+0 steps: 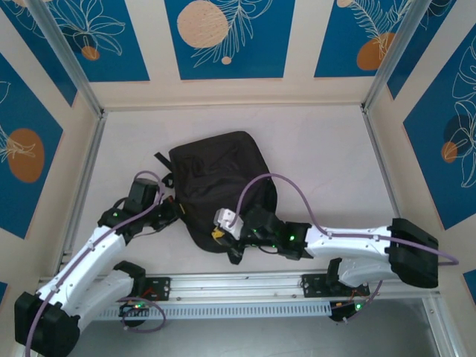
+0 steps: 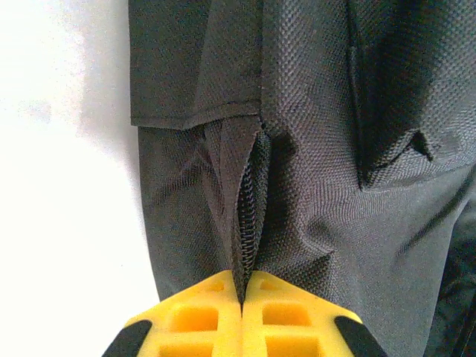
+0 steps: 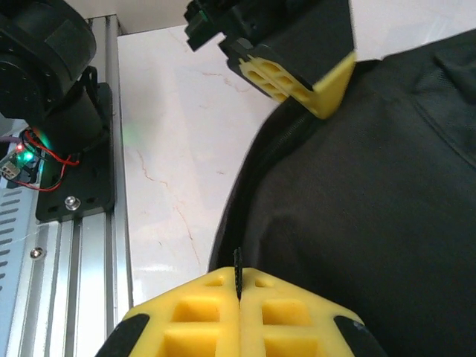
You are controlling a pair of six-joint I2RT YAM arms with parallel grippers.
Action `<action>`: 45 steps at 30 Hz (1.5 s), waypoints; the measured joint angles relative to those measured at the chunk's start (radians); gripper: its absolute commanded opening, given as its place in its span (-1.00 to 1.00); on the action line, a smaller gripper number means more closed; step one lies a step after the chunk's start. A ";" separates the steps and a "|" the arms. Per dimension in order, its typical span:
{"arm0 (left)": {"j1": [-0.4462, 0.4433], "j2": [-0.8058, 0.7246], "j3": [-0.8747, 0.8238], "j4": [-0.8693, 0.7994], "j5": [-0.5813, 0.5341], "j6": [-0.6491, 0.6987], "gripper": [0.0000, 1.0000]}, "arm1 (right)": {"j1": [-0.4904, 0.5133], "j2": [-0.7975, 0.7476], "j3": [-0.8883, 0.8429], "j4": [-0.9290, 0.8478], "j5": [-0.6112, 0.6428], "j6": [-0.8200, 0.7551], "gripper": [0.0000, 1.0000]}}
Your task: Pack books, pencil case, and school supplies into a backpack
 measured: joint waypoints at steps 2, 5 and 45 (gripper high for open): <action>0.019 0.000 0.003 -0.006 0.001 0.010 -1.00 | -0.019 -0.043 -0.021 -0.017 0.010 0.005 -1.00; 0.051 0.000 0.013 -0.018 0.006 0.026 -1.00 | -0.055 -0.098 -0.046 -0.043 0.027 0.016 -1.00; 0.169 -0.121 0.052 -0.249 0.102 -0.028 0.06 | 0.003 0.298 0.186 0.179 -0.076 0.172 -1.00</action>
